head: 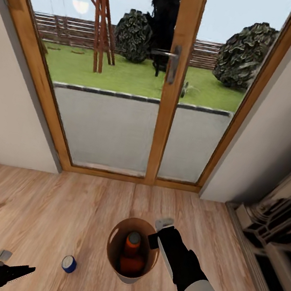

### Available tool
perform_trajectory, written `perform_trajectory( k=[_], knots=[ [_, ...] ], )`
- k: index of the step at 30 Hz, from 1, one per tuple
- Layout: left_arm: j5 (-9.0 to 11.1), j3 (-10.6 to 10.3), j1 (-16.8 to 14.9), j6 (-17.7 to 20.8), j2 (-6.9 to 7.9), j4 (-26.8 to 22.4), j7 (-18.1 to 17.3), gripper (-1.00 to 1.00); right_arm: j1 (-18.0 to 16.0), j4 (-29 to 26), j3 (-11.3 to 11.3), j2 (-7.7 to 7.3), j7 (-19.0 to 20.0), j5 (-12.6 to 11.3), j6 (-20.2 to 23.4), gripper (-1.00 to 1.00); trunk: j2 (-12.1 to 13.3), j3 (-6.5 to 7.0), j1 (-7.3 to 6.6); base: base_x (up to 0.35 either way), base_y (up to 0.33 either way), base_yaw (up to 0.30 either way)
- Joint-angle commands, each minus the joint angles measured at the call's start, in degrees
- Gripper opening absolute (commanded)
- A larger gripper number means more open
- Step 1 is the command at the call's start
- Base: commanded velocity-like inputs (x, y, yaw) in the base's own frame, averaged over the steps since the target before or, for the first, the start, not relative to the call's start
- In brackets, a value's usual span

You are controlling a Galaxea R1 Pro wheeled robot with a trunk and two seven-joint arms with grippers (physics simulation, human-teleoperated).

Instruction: Put the three can of soda from the living room inside the tash can in the kitchen.

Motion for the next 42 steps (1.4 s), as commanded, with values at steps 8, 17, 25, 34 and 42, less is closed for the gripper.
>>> perform_trajectory(
  k=[8,17,25,34,42],
  knots=[
    [0.0,0.0,-0.01,-0.08,0.0,0.0,0.04,1.0,-0.02,-0.02,0.04,0.01,0.01,-0.79,-0.03,-1.0,0.0,0.01,0.0,0.349,0.0,0.0],
    [0.28,0.22,-0.01,-1.77,-0.25,0.03,3.83,1.0,-0.02,-0.02,0.06,0.01,0.01,-0.79,-0.03,-1.0,0.0,0.01,0.0,0.174,0.0,0.0],
    [0.24,-0.48,-0.05,-10.57,-20.33,-10.42,72.16,1.0,-0.02,-0.02,0.13,0.01,0.01,-0.77,-0.03,-1.0,0.0,0.01,0.0,0.008,0.0,0.0],
    [0.24,-0.44,-0.05,-12.12,-20.95,-11.05,74.12,1.0,-0.02,-0.02,0.13,0.01,0.01,-0.78,-0.03,-1.0,0.0,0.01,0.0,0.001,0.0,0.0],
    [0.23,-0.44,-0.05,-12.16,-20.96,-11.14,74.16,1.0,-0.02,-0.02,0.13,0.01,0.01,-0.78,-0.03,-1.0,0.0,0.01,0.0,0.196,0.0,0.0]
  ],
)
